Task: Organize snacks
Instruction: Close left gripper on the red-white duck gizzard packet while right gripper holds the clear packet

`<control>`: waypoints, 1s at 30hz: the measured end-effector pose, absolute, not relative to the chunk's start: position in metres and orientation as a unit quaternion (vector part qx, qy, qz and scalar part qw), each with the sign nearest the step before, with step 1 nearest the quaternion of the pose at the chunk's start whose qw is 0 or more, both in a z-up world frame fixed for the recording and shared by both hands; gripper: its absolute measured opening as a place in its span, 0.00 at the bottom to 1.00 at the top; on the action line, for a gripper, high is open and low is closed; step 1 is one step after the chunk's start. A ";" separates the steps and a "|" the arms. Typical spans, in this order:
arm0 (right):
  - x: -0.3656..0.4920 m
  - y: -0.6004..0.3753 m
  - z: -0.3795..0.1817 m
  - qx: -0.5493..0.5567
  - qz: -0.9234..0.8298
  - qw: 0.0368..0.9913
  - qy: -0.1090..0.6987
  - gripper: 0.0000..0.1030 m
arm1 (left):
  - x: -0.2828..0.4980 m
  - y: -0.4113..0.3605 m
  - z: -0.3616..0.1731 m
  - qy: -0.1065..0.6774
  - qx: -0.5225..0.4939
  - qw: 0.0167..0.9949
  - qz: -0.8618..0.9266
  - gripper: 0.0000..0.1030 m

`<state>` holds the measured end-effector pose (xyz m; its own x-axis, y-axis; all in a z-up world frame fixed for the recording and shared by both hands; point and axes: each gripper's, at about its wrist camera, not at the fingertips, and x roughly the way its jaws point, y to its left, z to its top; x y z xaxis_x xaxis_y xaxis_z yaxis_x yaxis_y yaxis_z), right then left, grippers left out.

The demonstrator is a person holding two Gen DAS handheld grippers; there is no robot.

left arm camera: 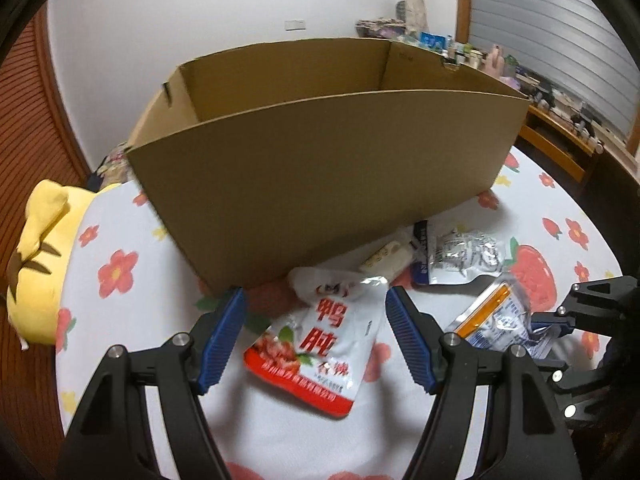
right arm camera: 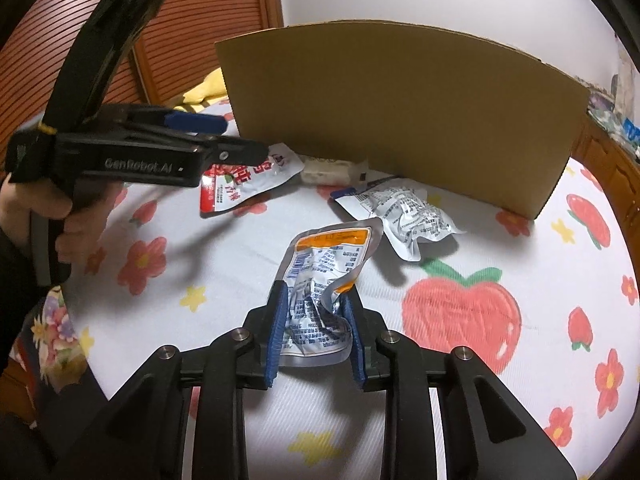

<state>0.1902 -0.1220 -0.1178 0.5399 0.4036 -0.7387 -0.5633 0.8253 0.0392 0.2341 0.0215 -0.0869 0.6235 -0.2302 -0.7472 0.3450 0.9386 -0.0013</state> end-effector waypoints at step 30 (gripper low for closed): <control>0.191 -0.123 -0.119 -0.104 0.277 0.871 0.391 0.27 | 0.222 0.037 -0.111 0.426 0.059 0.887 -0.170 0.50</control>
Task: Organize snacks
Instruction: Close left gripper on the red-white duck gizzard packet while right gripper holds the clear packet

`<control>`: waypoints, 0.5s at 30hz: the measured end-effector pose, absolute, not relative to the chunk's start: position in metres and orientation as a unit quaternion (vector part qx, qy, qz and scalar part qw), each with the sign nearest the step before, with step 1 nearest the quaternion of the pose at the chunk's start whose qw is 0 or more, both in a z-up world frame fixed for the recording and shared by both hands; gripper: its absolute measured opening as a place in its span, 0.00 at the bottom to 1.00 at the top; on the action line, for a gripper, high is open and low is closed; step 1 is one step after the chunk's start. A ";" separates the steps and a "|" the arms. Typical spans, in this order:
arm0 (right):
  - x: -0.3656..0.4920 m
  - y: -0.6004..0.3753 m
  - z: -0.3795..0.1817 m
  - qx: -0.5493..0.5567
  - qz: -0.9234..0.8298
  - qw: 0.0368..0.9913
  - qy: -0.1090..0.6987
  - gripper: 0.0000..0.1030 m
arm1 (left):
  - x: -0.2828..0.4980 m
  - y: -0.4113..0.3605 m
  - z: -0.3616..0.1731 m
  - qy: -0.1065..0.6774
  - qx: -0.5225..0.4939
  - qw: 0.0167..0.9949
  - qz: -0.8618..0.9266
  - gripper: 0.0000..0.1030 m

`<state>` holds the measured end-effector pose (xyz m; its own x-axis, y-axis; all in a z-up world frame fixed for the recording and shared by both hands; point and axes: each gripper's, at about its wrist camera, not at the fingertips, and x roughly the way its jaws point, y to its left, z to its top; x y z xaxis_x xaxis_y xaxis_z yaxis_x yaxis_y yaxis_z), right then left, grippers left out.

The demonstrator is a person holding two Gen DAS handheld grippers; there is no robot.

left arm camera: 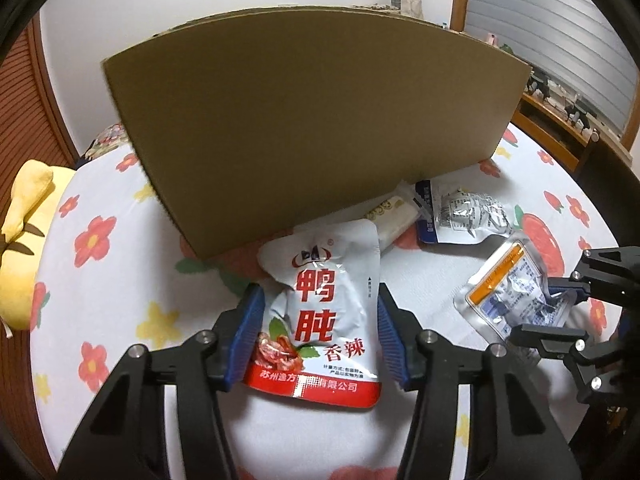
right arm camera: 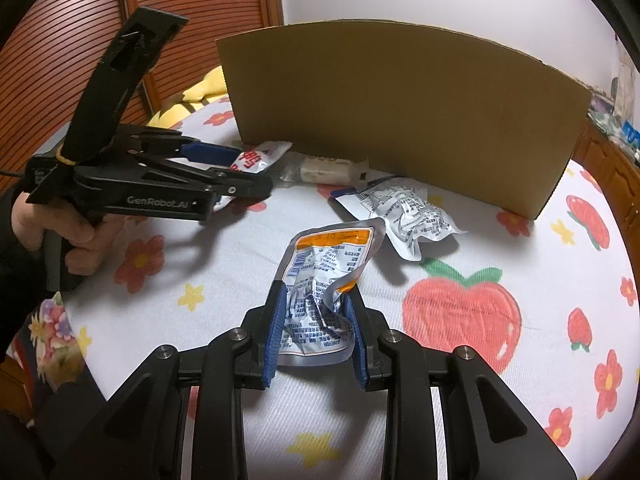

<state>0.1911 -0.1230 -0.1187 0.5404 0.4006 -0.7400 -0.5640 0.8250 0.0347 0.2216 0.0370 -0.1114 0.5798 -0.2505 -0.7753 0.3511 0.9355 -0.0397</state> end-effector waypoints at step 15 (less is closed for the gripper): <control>0.191 -0.123 -0.119 -0.105 0.276 0.871 0.392 0.28 | 0.211 0.044 -0.097 0.417 0.033 0.892 -0.169 0.39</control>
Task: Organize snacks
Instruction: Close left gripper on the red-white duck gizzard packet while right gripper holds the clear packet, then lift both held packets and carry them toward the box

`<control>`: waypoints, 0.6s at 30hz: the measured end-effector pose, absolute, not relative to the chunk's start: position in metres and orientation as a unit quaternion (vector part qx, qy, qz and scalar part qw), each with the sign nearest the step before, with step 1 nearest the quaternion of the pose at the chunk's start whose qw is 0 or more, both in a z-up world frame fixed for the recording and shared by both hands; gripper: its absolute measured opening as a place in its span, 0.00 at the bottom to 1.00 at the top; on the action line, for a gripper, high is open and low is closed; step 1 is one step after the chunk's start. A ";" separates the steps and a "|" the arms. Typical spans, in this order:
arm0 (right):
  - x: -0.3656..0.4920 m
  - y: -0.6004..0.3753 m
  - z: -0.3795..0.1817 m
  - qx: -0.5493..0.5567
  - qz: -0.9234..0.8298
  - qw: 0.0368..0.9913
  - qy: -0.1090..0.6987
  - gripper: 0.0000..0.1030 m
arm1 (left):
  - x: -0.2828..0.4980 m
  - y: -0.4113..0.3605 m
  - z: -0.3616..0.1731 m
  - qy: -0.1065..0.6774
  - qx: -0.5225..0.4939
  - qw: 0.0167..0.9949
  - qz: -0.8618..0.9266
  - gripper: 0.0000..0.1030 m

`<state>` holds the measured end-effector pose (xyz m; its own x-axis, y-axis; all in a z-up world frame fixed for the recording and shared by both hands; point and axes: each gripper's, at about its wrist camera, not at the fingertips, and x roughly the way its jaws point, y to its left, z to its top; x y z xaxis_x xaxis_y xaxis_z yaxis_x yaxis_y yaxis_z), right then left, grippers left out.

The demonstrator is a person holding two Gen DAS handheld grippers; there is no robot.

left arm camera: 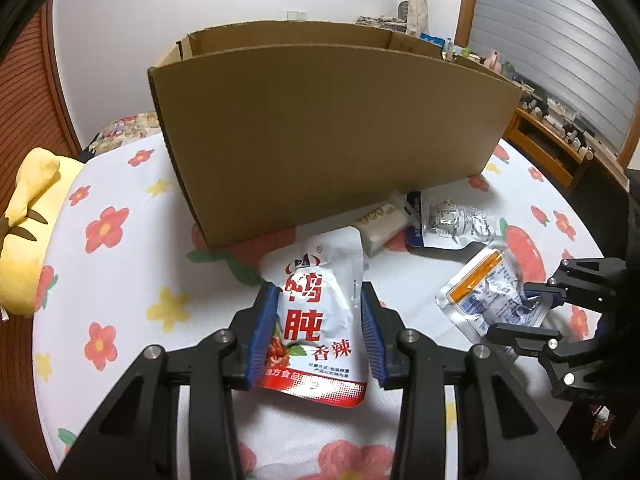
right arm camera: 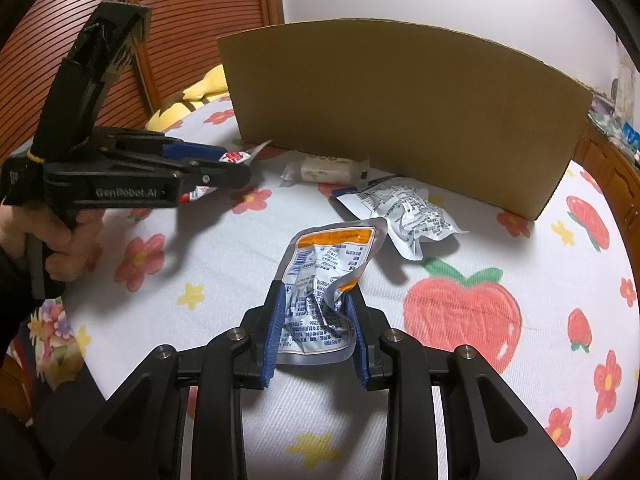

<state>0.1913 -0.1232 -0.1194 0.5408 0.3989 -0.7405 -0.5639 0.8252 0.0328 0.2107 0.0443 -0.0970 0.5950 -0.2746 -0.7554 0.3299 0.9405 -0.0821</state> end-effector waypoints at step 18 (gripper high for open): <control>0.189 -0.126 -0.118 -0.099 0.278 0.876 0.383 0.24 | 0.183 0.029 -0.079 0.390 0.012 0.901 -0.188 0.39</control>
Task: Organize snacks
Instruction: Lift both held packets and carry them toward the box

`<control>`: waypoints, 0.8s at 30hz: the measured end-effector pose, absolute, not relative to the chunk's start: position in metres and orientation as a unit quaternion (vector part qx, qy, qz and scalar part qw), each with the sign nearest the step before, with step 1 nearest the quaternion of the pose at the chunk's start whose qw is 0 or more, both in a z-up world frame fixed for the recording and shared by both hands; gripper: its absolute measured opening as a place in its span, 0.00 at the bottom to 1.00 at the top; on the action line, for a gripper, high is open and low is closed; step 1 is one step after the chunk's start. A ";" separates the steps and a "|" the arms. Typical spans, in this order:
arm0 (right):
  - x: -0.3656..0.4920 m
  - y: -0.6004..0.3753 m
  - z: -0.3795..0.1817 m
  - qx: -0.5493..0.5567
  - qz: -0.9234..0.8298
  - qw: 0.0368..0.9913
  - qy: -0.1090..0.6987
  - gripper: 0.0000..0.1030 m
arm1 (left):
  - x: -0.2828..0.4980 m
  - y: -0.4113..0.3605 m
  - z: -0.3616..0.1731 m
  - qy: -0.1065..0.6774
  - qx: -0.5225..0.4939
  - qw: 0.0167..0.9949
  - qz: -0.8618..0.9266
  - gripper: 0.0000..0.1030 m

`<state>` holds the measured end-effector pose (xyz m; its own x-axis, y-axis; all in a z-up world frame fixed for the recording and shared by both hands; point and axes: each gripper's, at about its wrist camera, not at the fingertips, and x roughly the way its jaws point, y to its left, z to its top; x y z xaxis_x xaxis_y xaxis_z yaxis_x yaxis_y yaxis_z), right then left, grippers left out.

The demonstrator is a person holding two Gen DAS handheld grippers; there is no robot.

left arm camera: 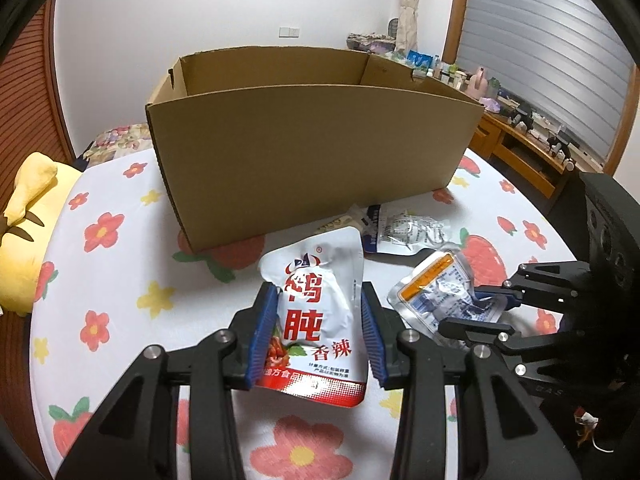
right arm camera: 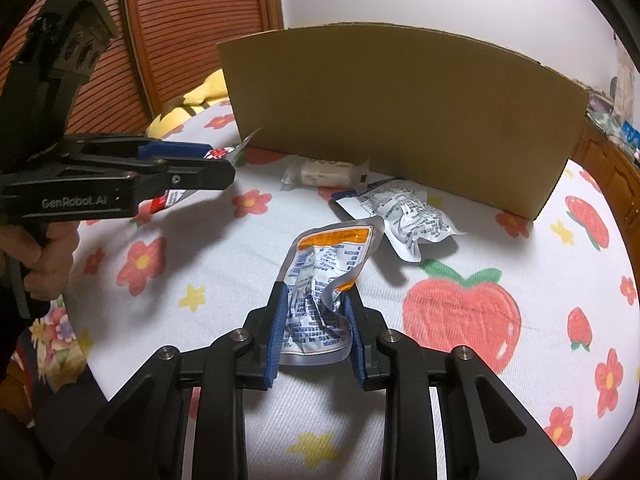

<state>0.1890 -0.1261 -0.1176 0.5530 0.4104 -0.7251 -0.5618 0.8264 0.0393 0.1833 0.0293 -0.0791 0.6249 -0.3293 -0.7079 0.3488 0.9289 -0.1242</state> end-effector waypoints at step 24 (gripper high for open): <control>0.171 -0.150 -0.082 -0.079 0.273 0.901 0.329 0.21 | 0.168 0.019 -0.033 0.339 0.006 0.920 -0.196 0.39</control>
<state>0.1711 -0.1499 -0.0816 0.6352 0.4396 -0.6351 -0.5431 0.8388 0.0373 0.1677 0.0186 -0.0334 0.6939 -0.3566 -0.6256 0.3642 0.9233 -0.1224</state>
